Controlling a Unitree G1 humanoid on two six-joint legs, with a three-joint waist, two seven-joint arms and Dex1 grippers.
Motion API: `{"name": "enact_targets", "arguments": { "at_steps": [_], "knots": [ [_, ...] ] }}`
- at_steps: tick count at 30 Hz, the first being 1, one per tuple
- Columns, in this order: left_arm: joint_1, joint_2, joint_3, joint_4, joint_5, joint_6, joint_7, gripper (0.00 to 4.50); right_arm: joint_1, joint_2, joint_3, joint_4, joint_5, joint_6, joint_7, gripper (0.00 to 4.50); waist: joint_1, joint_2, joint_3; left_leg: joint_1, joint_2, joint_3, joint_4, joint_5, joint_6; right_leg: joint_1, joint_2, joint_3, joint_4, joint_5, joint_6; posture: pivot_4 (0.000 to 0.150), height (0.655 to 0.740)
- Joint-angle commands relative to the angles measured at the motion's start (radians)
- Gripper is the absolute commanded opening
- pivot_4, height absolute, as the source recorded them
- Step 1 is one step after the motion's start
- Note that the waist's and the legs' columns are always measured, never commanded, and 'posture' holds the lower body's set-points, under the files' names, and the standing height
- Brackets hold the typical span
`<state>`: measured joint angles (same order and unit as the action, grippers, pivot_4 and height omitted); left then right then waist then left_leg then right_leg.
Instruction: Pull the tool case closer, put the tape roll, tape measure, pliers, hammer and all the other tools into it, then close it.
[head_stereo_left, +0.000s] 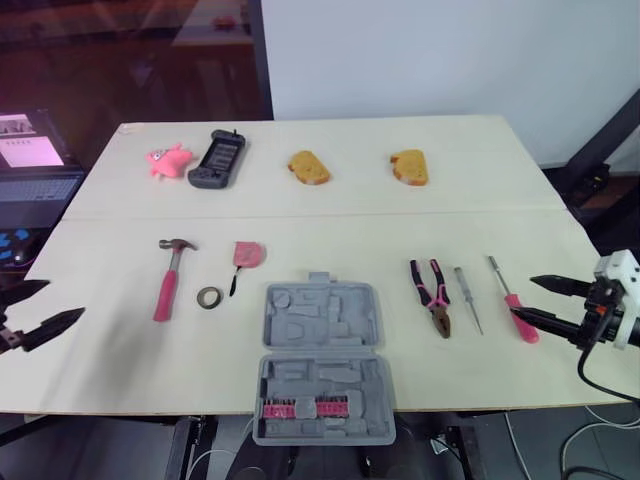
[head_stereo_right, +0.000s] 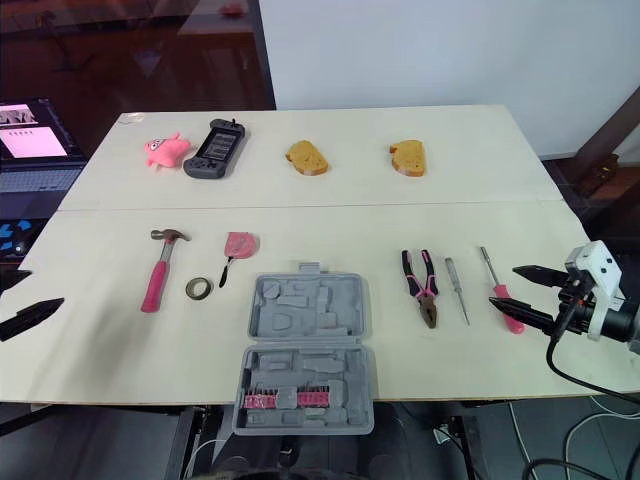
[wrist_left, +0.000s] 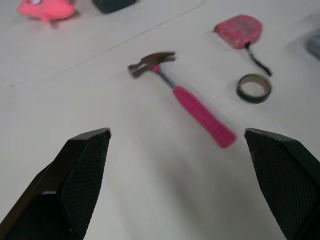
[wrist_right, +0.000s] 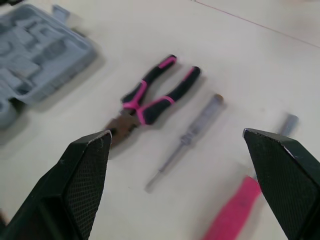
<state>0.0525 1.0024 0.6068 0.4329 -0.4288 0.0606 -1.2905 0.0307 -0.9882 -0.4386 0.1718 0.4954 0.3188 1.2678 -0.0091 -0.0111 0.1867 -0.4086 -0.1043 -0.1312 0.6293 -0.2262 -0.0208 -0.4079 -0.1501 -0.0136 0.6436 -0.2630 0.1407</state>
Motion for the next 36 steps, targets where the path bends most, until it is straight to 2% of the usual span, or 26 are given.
{"name": "enact_targets", "arguments": {
  "at_steps": [1, 6, 12, 16, 19, 26, 30, 36],
  "knots": [
    [-0.066, 0.041, -0.076, -0.183, -0.077, 0.124, -0.052, 4.50, 0.052, -0.026, -0.069, -0.234, 0.074, 0.097, -0.020, 4.46, 0.004, 0.000, 0.000, 0.000, 0.000, 0.000, 0.000, 0.000, 0.000, 0.000, 0.000, 0.000, 0.000, 0.000, -0.001, 0.150, 0.7400],
    [-0.184, 0.061, -0.222, -0.370, -0.131, 0.282, -0.096, 4.50, 0.140, -0.011, -0.151, -0.540, 0.195, 0.277, -0.107, 4.46, 0.001, 0.000, 0.000, 0.000, 0.000, -0.001, 0.000, 0.000, 0.000, 0.000, 0.000, 0.000, 0.000, 0.000, 0.000, 0.150, 0.7400],
    [-0.379, 0.053, -0.393, -0.455, -0.139, 0.380, -0.128, 4.50, 0.227, 0.016, -0.242, -0.826, 0.366, 0.468, -0.247, 4.46, 0.002, 0.000, 0.001, -0.001, 0.000, 0.000, 0.000, 0.000, 0.001, -0.001, 0.000, 0.000, 0.000, 0.000, 0.001, 0.150, 0.7400],
    [-0.456, 0.031, -0.458, -0.466, -0.141, 0.412, -0.137, 4.50, 0.225, 0.013, -0.289, -0.925, 0.492, 0.554, -0.342, 4.46, 0.000, 0.000, 0.001, -0.001, 0.000, 0.001, 0.001, 0.000, 0.001, 0.000, 0.000, 0.000, -0.001, 0.000, 0.001, 0.150, 0.7400],
    [-0.460, 0.013, -0.469, -0.456, -0.135, 0.413, -0.127, 4.50, 0.209, -0.005, -0.305, -0.954, 0.566, 0.591, -0.391, 4.46, 0.001, 0.000, 0.001, -0.001, 0.000, 0.001, 0.001, 0.000, 0.001, 0.000, 0.000, 0.000, -0.002, 0.000, 0.001, 0.150, 0.7400],
    [-0.307, 0.006, -0.369, -0.508, -0.126, 0.372, -0.068, 4.50, 0.094, -0.101, -0.211, -0.914, 0.659, 0.632, -0.426, 4.46, -0.001, 0.000, 0.001, -0.001, 0.002, 0.001, -0.001, -0.001, 0.002, 0.001, 0.000, 0.000, -0.007, 0.001, -0.001, 0.150, 0.7400],
    [-0.057, -0.011, -0.196, -0.640, -0.150, 0.412, 0.002, 4.50, -0.098, -0.184, -0.016, -0.818, 0.705, 0.681, -0.405, 4.46, -0.010, 0.000, 0.002, -0.002, 0.007, 0.005, -0.001, -0.002, 0.004, 0.001, 0.001, 0.001, -0.014, 0.002, -0.008, 0.150, 0.7400],
    [0.305, -0.167, 0.053, -0.883, -0.168, 0.470, 0.159, 4.50, -0.382, -0.191, 0.277, -0.698, 0.569, 0.641, -0.259, 4.46, 0.004, -0.001, 0.003, -0.002, 0.010, 0.011, -0.001, -0.004, 0.006, 0.000, 0.001, 0.001, -0.015, 0.002, -0.008, 0.150, 0.7400]
  ]
}}
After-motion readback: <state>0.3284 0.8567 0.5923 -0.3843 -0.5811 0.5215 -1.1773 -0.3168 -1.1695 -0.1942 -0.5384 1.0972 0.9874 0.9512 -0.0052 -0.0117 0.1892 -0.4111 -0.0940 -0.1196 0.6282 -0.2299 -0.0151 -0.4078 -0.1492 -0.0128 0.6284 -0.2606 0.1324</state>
